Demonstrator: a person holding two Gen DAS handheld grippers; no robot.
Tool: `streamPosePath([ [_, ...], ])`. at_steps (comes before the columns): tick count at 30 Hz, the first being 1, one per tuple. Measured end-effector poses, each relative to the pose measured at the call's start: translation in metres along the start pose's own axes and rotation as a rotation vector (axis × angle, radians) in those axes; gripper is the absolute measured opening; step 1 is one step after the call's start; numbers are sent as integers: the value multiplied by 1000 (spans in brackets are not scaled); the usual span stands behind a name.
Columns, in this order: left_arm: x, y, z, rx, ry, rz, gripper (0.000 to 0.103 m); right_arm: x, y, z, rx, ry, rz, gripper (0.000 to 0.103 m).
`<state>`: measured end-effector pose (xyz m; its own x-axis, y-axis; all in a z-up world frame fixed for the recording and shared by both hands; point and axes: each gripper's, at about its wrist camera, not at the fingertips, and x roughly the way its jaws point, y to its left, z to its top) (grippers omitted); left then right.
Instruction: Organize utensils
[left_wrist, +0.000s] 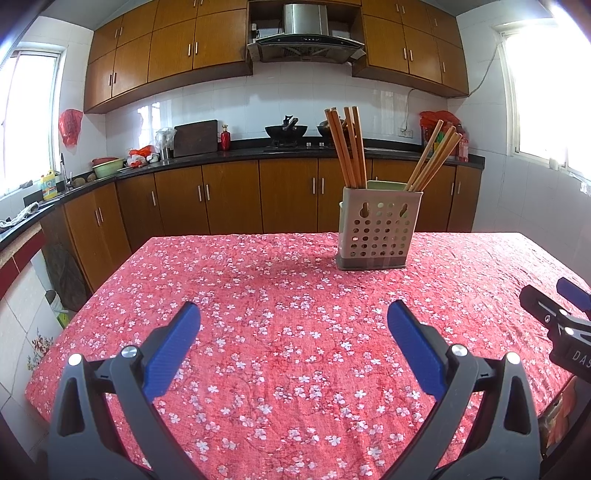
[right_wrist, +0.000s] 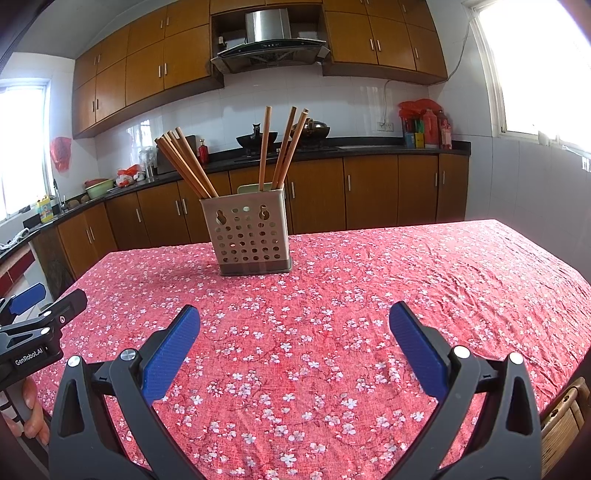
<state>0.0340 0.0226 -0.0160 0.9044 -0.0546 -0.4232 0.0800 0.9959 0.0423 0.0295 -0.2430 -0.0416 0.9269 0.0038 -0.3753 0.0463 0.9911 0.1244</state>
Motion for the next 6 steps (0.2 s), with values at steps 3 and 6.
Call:
streamPosePath([
  [3,0,0,0,-1,2,0,99,0,-1,0,1,0,0,101],
  [6,1,0,2,0,2,0,99,0,-1,1,0,0,0,101],
])
